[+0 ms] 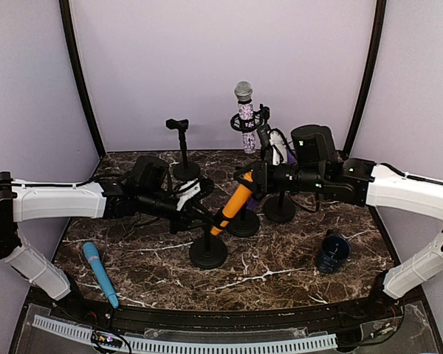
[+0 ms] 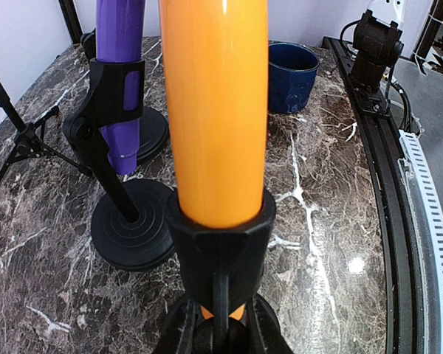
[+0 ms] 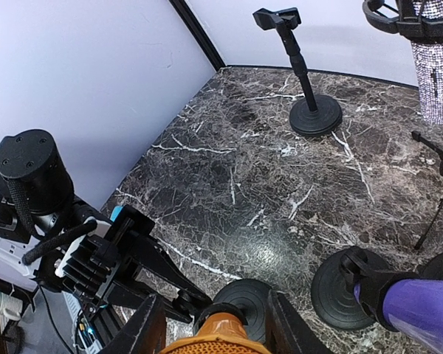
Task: Remove the microphone from the stand
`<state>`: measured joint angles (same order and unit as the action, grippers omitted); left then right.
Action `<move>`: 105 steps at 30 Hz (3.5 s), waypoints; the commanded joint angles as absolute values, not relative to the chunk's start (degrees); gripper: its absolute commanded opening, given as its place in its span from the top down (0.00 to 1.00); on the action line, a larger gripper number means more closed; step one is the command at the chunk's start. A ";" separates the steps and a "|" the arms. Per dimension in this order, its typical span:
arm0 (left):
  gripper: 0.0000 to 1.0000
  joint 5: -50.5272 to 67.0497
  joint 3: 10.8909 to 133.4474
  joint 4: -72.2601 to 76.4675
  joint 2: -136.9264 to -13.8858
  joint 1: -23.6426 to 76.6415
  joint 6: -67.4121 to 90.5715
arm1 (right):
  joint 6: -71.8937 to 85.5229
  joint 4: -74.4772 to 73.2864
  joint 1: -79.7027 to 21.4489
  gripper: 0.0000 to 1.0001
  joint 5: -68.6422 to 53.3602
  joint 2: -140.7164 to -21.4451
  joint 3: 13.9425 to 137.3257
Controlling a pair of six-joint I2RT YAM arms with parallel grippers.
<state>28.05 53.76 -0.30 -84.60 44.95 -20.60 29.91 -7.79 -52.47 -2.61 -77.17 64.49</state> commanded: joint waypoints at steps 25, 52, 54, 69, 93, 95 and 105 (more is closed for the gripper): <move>1.00 22.25 52.03 -8.26 -85.53 44.98 -23.03 | 27.66 -0.26 -50.81 0.67 -5.71 -69.19 65.57; 1.00 19.63 51.94 -9.07 -86.54 46.08 -24.36 | 33.43 -4.19 -49.53 0.69 1.49 -71.87 69.33; 1.00 19.11 51.94 -9.21 -86.61 46.30 -24.54 | 33.45 -4.64 -49.49 0.68 2.16 -72.11 69.72; 1.00 18.31 52.12 -9.58 -87.50 47.14 -24.80 | 32.50 -3.20 -48.91 0.69 1.18 -70.55 68.60; 1.00 18.52 52.16 -9.67 -87.63 47.20 -24.72 | 29.58 -0.25 -47.20 0.69 -7.23 -66.28 65.04; 1.00 18.48 52.20 -9.67 -87.73 47.15 -24.79 | 29.54 -0.26 -47.13 0.68 -7.69 -66.18 65.06; 1.00 18.48 52.29 -9.74 -87.84 47.20 -24.80 | 24.64 1.41 -47.04 0.69 -16.16 -68.33 65.19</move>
<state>23.40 54.41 1.87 -85.76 48.18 -22.35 26.55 -11.29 -48.31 -10.15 -71.75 62.96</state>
